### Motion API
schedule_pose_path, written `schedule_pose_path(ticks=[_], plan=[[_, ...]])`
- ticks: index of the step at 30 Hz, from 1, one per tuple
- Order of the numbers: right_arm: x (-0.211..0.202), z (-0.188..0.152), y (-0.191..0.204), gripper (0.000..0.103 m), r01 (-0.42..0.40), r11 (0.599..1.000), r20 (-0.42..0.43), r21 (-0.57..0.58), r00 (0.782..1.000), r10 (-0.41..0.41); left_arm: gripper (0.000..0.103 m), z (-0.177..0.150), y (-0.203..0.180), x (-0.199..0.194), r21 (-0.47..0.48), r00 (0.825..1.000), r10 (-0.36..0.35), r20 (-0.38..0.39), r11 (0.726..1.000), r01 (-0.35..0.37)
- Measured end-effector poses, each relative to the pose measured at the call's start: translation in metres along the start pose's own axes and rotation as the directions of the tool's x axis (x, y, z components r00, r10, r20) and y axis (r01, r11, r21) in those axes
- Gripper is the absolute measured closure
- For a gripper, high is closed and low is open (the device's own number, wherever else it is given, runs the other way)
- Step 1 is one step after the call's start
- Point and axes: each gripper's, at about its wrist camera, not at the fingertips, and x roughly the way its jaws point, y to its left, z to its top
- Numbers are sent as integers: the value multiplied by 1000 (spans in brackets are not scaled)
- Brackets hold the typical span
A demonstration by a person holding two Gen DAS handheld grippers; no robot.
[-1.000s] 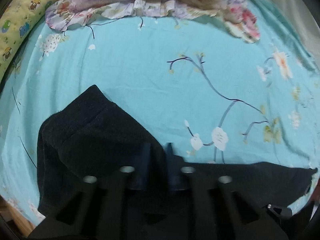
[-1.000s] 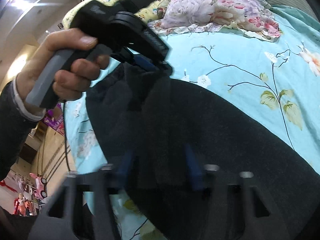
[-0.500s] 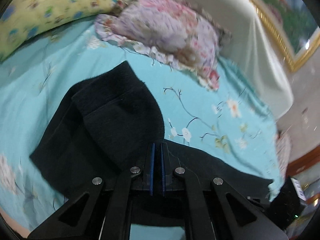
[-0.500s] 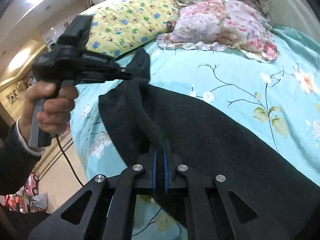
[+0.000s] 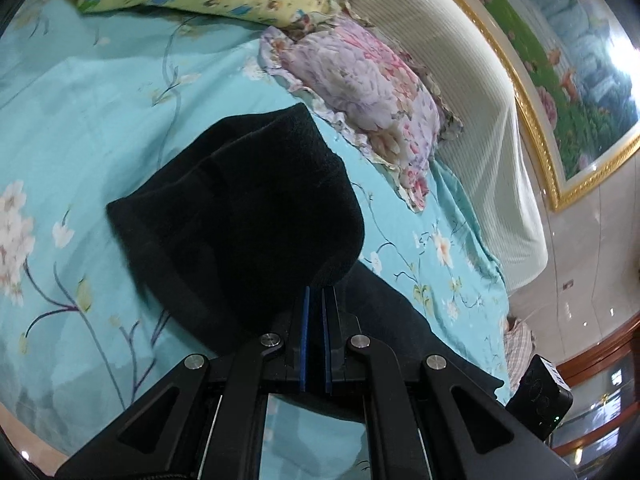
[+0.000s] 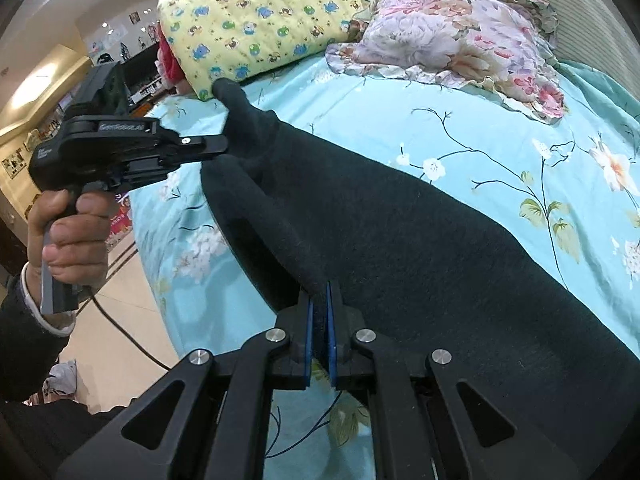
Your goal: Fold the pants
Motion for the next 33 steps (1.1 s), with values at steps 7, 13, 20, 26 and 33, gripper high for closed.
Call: schedule_pose_path(ticks=[7, 13, 20, 26, 33], plan=[[9, -1, 1, 96, 15, 1000, -24, 5, 1000, -14, 99, -6, 27, 0, -51, 1000, 11, 0, 999, -11], [13, -2, 4, 96, 27, 1000, -43, -14, 999, -28, 99, -11, 37, -1, -64, 1000, 11, -6, 998, -12], [15, -2, 8, 96, 42, 998, -62, -42, 997, -44, 99, -16, 43, -2, -67, 1000, 11, -16, 998, -12], [16, -5, 8, 96, 47, 997, -78, -61, 996, -51, 100, -20, 46, -5, -66, 1000, 21, -23, 998, -23], [10, -3, 9, 87, 55, 997, -55, -50, 997, -58, 67, -18, 51, -16, -85, 999, 35, -41, 996, -39]])
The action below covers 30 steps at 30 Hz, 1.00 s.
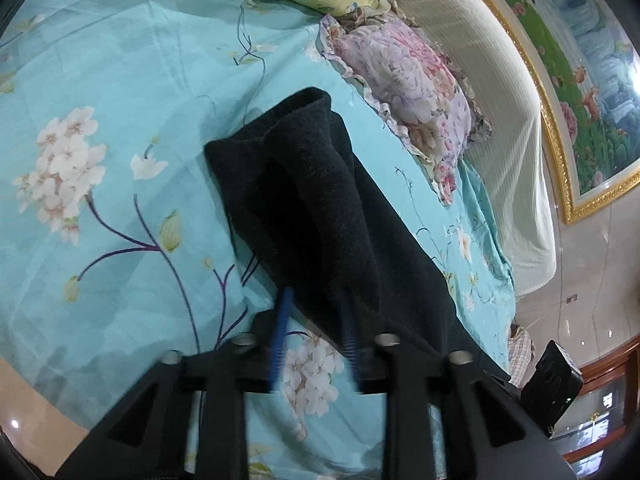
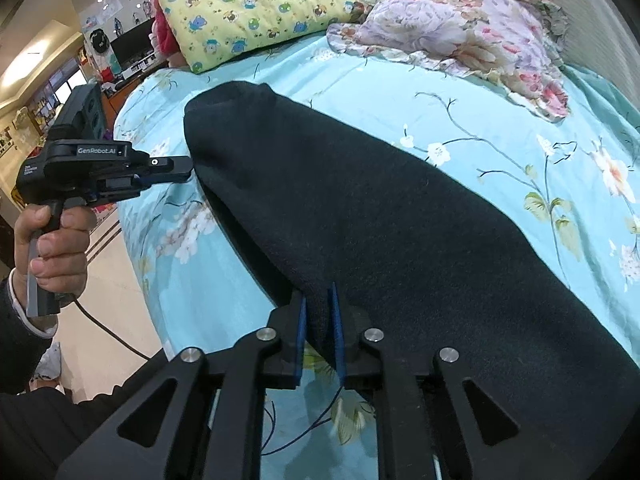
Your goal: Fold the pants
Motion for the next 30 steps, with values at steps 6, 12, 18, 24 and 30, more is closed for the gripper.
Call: schedule_pose_path(ticks=[6, 12, 18, 24, 30], plan=[[-15, 1, -4, 67, -102, 993, 53, 59, 994, 99, 48, 4, -5, -6, 14, 1000, 26, 5, 1000, -26], [-26, 11, -16, 67, -101, 989, 107, 106, 990, 90, 46, 10, -9, 4, 3, 998, 54, -24, 999, -54], [-26, 22, -49, 67, -99, 972, 144, 213, 987, 69, 43, 20, -11, 18, -11, 994, 89, -61, 996, -90], [-23, 42, -91, 67, -103, 947, 207, 303, 978, 40, 39, 34, -9, 30, -24, 983, 172, -68, 985, -174], [9, 64, -128, 67, -35, 947, 139, 319, 990, -10, 40, 40, -3, 35, -46, 985, 163, -57, 985, -166]])
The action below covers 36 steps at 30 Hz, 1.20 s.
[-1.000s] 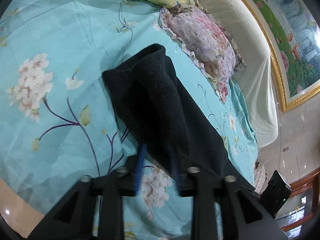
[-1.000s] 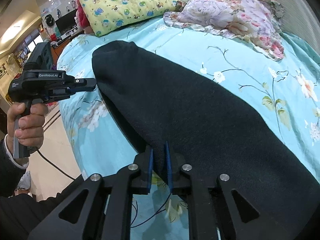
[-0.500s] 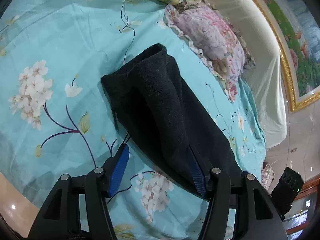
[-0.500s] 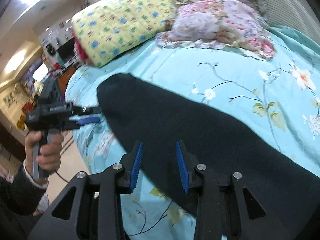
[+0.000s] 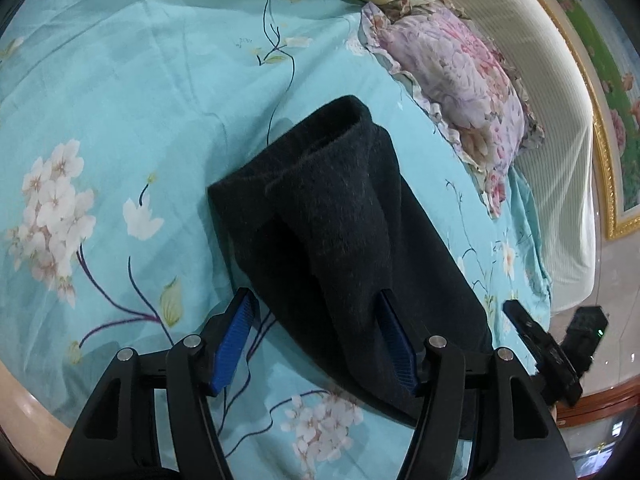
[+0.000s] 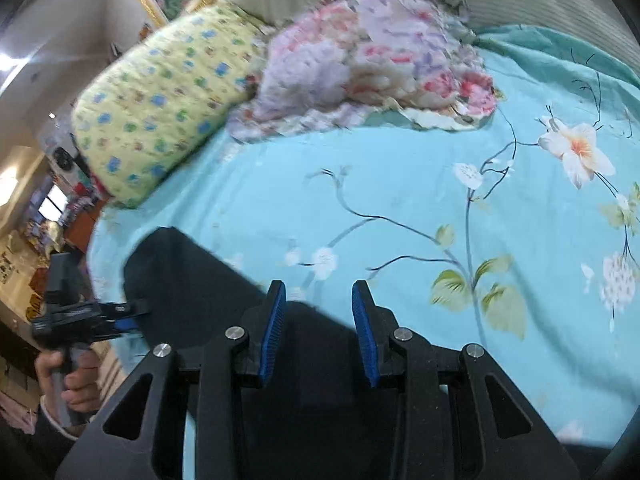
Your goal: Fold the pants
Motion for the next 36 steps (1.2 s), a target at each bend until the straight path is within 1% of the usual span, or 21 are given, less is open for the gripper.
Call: schedule_pose_path(ticks=[5, 8, 11, 13, 15, 17, 18, 19, 20, 21, 22, 23, 24, 25, 26, 27, 29, 31, 32, 33, 36], plan=[[35, 5, -5, 67, 23, 997, -104, -74, 994, -31, 45, 1, 1, 1, 15, 1000, -3, 7, 1000, 3], [49, 2, 5, 67, -10, 991, -159, -136, 987, -12, 46, 2, 3, 2, 22, 1000, -12, 12, 1000, 12], [61, -2, 21, 67, -7, 970, -202, -244, 978, -44, 48, 1, 5, 3, 34, 1000, -20, 14, 999, 19], [64, -4, 29, 67, -43, 959, -236, -281, 972, -26, 48, 2, 7, 4, 40, 1000, -27, 14, 999, 26], [65, -7, 39, 67, -90, 940, -265, -329, 964, -1, 49, 4, 9, 4, 37, 999, -33, 14, 999, 33], [71, -13, 52, 67, -93, 905, -292, -415, 956, -36, 50, 6, 9, 6, 34, 999, -33, 16, 999, 32], [74, -17, 60, 67, -85, 880, -298, -467, 952, -66, 50, 7, 8, 7, 33, 999, -29, 19, 999, 29], [76, -19, 64, 67, -81, 866, -302, -493, 950, -83, 50, 8, 6, 8, 35, 999, -25, 22, 999, 24], [79, -19, 65, 67, -80, 862, -309, -501, 947, -92, 50, 9, 4, 10, 44, 999, -18, 28, 999, 17], [81, -17, 65, 68, -83, 866, -314, -493, 945, -89, 52, 8, 1, 11, 55, 999, -11, 33, 998, 9], [83, -15, 63, 73, -84, 873, -320, -480, 944, -85, 58, 8, -1, 12, 70, 999, 2, 41, 998, -5], [84, -14, 61, 77, -99, 884, -332, -458, 941, -66, 70, 8, -2, 14, 86, 999, 14, 46, 996, -18], [84, -13, 58, 79, -116, 892, -339, -437, 940, -44, 76, 8, -4, 16, 103, 999, 15, 47, 994, -20], [83, -13, 56, 84, -116, 897, -337, -426, 941, -38, 86, 8, -4, 16, 108, 999, 3, 42, 994, -7], [82, -12, 56, 86, -116, 901, -334, -418, 942, -34, 92, 8, -6, 14, 113, 999, -13, 39, 994, 9], [78, -11, 55, 89, -109, 906, -322, -409, 946, -32, 92, 8, -8, 10, 127, 999, -18, 50, 992, 12], [69, -7, 53, 91, -72, 913, -273, -402, 961, -44, 93, 6, -14, -5, 159, 997, -34, 76, 987, 21], [51, 1, 50, 93, -35, 929, -193, -368, 981, -39, 93, 4, -18, -23, 175, 992, -86, 96, 982, 69], [39, 7, 47, 94, -8, 939, -138, -345, 989, -42, 93, 4, -20, -31, 189, 988, -117, 105, 977, 96], [32, 9, 46, 95, 11, 942, -106, -334, 993, -49, 93, 4, -23, -37, 208, 985, -132, 111, 972, 107], [23, 11, 45, 95, 28, 952, -47, -306, 998, -45, 93, 4, -29, -38, 264, 988, -102, 120, 962, 67]])
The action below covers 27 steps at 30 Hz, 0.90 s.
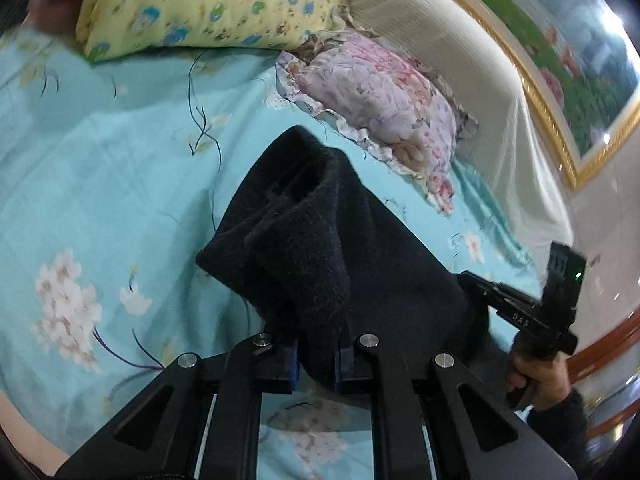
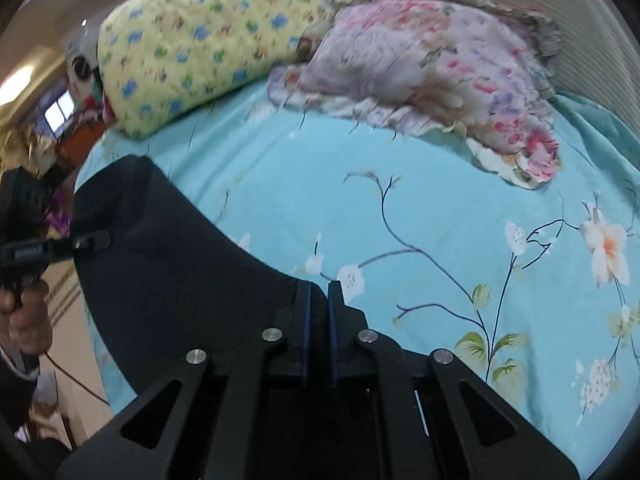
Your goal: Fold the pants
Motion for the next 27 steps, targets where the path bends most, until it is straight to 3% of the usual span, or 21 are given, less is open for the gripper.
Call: schedule_pose_path(ticks=[3, 7, 10, 13, 16, 20, 22, 24, 27], plan=[[14, -5, 13, 95, 46, 998, -11, -31, 999, -46, 93, -1, 8, 10, -11, 1000, 13, -26, 1000, -14], [26, -11, 12, 95, 59, 998, -21, 13, 998, -59, 92, -4, 18, 27, -3, 997, 47, -56, 999, -47], [36, -9, 9, 94, 67, 997, -31, 45, 997, -66, 84, -8, 23, 31, 7, 995, 74, -68, 997, -73], [37, -11, 6, 85, 86, 993, -37, 82, 996, -83, 75, -12, 23, 22, 21, 994, 98, -49, 995, -97], [24, -14, -2, 84, 137, 982, -24, 131, 991, -135, 68, -13, 25, 9, 12, 992, 122, -23, 992, -122], [-6, -25, -13, 84, 101, 971, 28, 219, 994, -110, 67, -12, 19, -13, 3, 986, 161, 45, 987, -161], [-24, -36, -16, 78, 97, 964, 48, 248, 993, -112, 67, -10, 11, -22, 8, 986, 148, 72, 989, -149], [-38, -50, -19, 59, 91, 956, 62, 279, 992, -113, 64, -9, -1, -26, 30, 989, 125, 80, 991, -127], [-58, -72, -23, 58, 92, 943, 80, 319, 989, -123, 62, -10, -24, -25, 83, 992, 95, 77, 991, -102]])
